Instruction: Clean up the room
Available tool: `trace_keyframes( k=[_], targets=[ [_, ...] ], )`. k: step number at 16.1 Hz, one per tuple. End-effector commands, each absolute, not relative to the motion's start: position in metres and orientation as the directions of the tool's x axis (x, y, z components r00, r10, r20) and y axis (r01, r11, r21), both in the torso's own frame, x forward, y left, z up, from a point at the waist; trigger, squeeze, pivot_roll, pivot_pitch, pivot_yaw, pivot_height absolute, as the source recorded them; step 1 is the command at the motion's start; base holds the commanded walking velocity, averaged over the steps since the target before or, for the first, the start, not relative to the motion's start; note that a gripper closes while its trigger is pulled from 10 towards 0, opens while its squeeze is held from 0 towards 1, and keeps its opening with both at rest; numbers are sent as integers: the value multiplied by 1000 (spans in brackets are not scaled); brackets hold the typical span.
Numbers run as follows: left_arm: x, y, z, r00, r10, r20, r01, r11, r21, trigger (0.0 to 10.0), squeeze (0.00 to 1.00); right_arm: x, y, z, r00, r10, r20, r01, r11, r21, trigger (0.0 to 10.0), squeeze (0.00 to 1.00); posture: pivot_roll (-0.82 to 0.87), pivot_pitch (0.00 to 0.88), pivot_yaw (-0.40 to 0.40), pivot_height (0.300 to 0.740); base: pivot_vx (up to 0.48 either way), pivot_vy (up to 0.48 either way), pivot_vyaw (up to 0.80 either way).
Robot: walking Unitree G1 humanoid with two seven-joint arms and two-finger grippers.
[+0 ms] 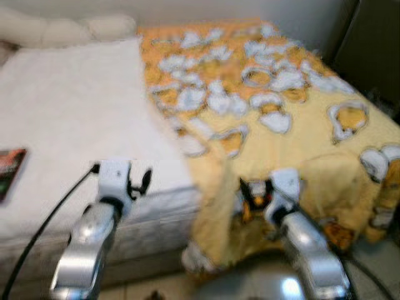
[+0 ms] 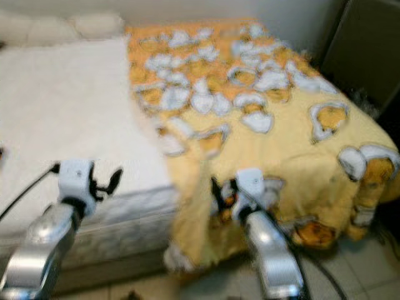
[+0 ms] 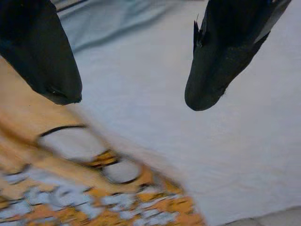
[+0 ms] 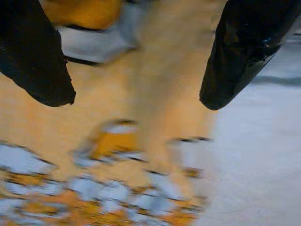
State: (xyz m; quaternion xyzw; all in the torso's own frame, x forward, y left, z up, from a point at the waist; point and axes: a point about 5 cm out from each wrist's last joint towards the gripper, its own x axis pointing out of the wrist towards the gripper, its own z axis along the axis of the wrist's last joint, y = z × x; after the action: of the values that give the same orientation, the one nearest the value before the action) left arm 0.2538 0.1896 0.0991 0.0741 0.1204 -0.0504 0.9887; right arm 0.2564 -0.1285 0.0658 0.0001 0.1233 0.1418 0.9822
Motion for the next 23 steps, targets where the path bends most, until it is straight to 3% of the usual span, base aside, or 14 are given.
trace_keyframes(
  k=[1, 4, 6, 7, 8, 9, 10, 12, 13, 14, 16, 20, 21, 23],
  targets=[
    [255, 189, 103, 971, -77, -226, 113, 983, 146, 10000, 463, 259, -131, 72, 933, 284, -220, -286, 958, 20, 10000, 1000, 3, 0, 15, 740, 0, 0, 0],
    [256, 190, 105, 974, -76, -213, 109, 983, 146, 10000, 478, 261, -131, 73, 928, 300, -222, -303, 953, 19, 10000, 1000, 4, 0, 14, 740, 0, 0, 0],
    [258, 189, 106, 975, -79, -207, 110, 984, 143, 10000, 478, 264, -130, 73, 927, 297, -228, -303, 953, 9, 10000, 157, 5, 0, 13, 740, 0, 0, 0],
    [258, 189, 106, 975, -79, -207, 110, 984, 143, 10000, 478, 264, -130, 73, 927, 297, -227, -303, 953, 8, 10000, 157, 5, 0, 13, 740, 0, 0, 0],
    [258, 188, 106, 975, -83, -207, 114, 983, 141, 10000, 478, 266, -131, 74, 929, 294, -226, -301, 954, 5, 10000, 0, 4, 0, 13, 740, 0, 0, 0],
    [259, 186, 106, 974, -97, -205, 125, 983, 132, 10000, 463, 268, -132, 74, 930, 286, -230, -293, 956, 5, 10000, 0, 4, 0, 13, 740, 0, 0, 0],
    [259, 184, 104, 969, -102, -224, 137, 979, 150, 10000, 329, 272, -133, 73, 928, 282, -245, -286, 958, 19, 10000, 0, 6, 0, 12, 740, 0, 0, 0],
    [259, 182, 103, 965, -129, -228, 168, 973, 158, 10000, 204, 278, -130, 66, 906, 303, -294, -318, 948, -4, 10000, 0, 10, 0, 10, 740, 0, 0, 0],
    [258, 178, 105, 954, -192, -230, 229, 963, 145, 10000, 47, 287, -130, 60, 888, 302, -346, -321, 947, 2, 10000, 431, 18, 0, 7, 740, 0, 0, 0],
    [257, 176, 107, 945, -233, -231, 271, 951, 147, 10000, 0, 294, -131, 57, 885, 284, -370, -307, 952, -3, 10000, 1000, 27, 0, 4, 740, 0, 0, 0],
    [255, 171, 110, 888, -375, -266, 422, 895, 147, 10000, 0, 328, -125, 60, 886, 248, -392, -263, 965, 15, 10000, 1000, 50, 0, 7, 740, 0, 0, 0],
    [250, 169, 122, 831, -474, -290, 531, 832, 161, 10000, 0, 351, -114, 70, 871, 283, -401, -276, 958, 79, 10000, 1000, 112, 0, 15, 740, 0, 0, 0],
    [242, 171, 131, 792, -521, -318, 589, 790, 173, 10000, 0, 357, -111, 72, 861, 278, -425, -285, 957, 48, 10000, 0, 170, 50, 22, 740, 0, 0, 0],
    [235, 177, 138, 768, -541, -344, 620, 762, 188, 10000, 0, 363, -112, 75, 869, 237, -435, -271, 962, -17, 10000, 0, 199, 106, 30, 740, 0, 0, 0]
  ],
)
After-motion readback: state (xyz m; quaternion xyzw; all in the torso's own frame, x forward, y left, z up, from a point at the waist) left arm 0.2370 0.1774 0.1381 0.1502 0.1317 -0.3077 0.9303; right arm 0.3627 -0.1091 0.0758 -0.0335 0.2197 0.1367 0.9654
